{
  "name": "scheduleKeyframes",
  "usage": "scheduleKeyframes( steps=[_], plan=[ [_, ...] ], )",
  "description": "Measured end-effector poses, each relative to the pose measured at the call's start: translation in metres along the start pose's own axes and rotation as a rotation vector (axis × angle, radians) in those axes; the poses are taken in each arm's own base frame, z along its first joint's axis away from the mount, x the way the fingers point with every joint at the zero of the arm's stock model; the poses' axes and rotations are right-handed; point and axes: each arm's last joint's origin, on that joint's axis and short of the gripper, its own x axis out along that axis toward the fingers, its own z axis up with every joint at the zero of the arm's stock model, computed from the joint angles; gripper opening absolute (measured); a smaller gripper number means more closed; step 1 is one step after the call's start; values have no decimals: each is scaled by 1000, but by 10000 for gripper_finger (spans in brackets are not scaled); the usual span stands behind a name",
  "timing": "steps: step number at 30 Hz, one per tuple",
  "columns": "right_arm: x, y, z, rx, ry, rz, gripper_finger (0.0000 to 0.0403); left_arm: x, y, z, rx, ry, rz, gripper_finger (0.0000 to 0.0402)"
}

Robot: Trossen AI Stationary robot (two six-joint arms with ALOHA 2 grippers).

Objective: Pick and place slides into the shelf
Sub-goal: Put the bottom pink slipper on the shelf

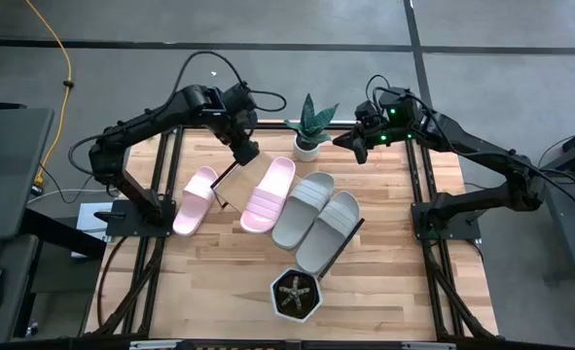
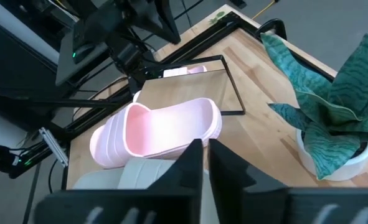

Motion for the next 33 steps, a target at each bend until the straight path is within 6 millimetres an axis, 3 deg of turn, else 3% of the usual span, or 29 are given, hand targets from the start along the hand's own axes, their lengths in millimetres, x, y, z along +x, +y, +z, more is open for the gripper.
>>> scheduleKeyframes(
  steps=[11,26,33],
  plan=[
    [0,-1,0,0,-11,-34,1,19,8,1,-29,-10,32,0],
    [0,-1,0,-18,-16,-52,0,22,13,4,-42,-19,35,0],
    [0,-1,0,-18,-16,-52,0,22,7,7,-27,-44,-69,0]
  ],
)
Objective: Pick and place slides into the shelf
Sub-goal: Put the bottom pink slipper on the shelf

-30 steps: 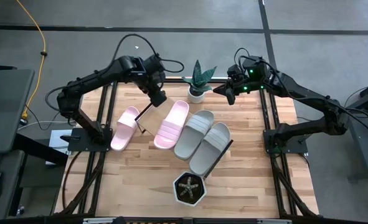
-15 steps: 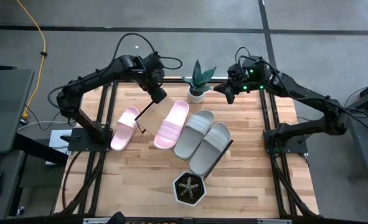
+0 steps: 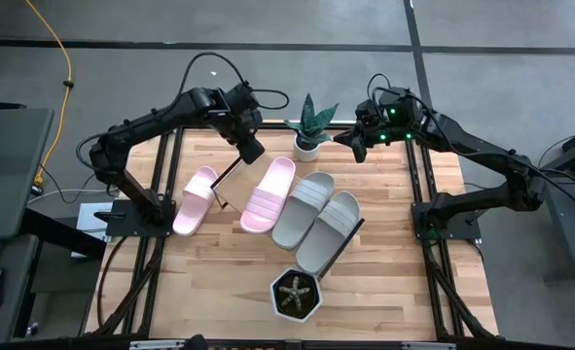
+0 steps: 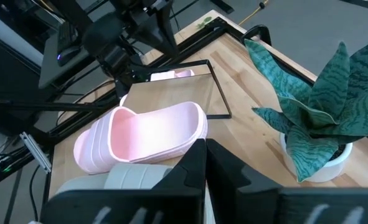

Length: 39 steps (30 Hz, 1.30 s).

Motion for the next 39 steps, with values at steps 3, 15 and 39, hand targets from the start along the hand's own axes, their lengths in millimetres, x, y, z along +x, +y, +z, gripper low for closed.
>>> scheduleKeyframes(
  steps=[3,15,39],
  plan=[
    [0,0,0,0,0,0,0,4,-6,-1,22,3,-20,0],
    [0,0,0,0,0,0,0,31,-24,-15,63,40,36,0],
    [0,0,0,0,-1,-2,0,47,-27,-4,46,16,-23,0]
  ],
)
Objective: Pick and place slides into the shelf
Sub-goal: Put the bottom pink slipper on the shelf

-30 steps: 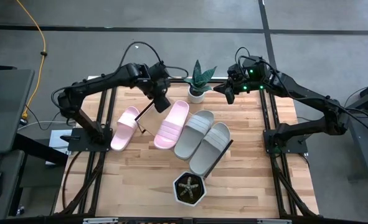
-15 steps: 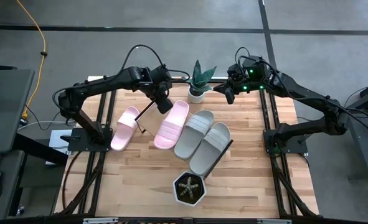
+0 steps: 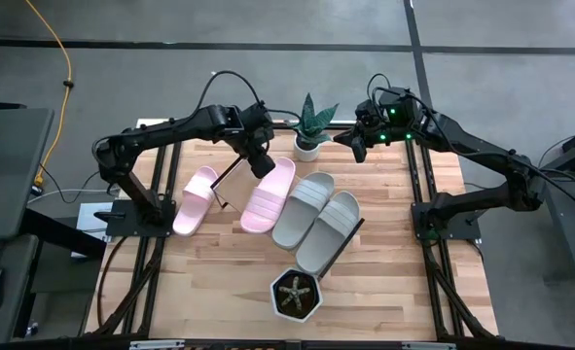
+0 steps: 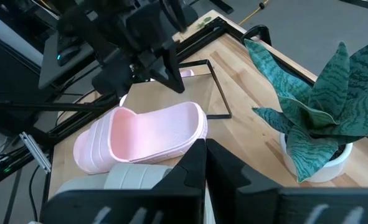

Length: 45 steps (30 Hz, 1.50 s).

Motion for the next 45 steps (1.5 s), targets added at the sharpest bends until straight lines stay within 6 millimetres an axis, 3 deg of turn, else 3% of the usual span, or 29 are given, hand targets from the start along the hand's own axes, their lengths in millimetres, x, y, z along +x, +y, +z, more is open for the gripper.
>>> scheduleKeyframes(
  steps=[4,15,22,40,45],
  plan=[
    [0,0,0,0,0,0,0,9,-5,0,16,24,18,0],
    [0,0,0,-8,-1,-1,0,9,-13,2,50,-8,-25,0],
    [0,0,0,-8,-2,-4,0,14,-29,4,106,-34,-68,0],
    [0,0,0,-4,-2,-4,0,14,-28,6,109,-79,28,0],
    [0,0,0,-4,-1,-4,0,2,-29,9,110,-78,62,0]
  ],
)
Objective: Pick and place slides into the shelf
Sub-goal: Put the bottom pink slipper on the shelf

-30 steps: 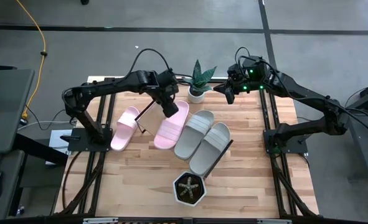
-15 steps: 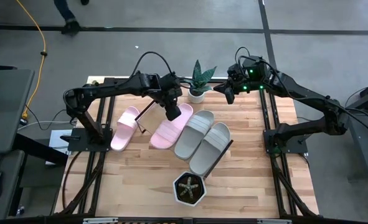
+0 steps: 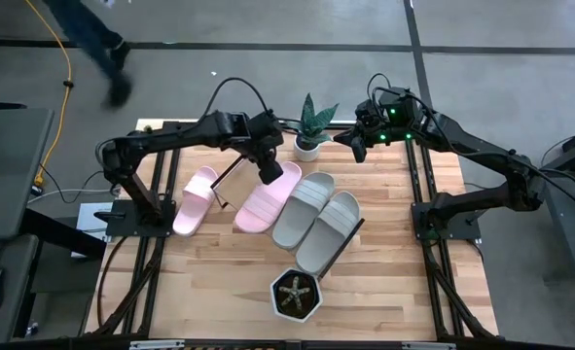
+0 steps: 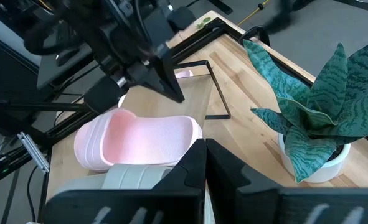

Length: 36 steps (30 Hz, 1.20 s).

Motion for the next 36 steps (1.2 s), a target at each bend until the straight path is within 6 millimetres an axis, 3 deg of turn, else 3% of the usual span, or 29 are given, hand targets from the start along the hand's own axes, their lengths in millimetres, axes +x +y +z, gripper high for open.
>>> scheduleKeyframes(
  steps=[8,20,36],
  plan=[
    [0,0,0,0,1,0,0,-26,0,-10,13,187,-19,0],
    [0,0,0,-12,0,0,0,-29,-28,-21,95,260,-92,0],
    [0,0,0,-11,0,0,0,-27,-31,-29,65,355,-84,0]
  ],
)
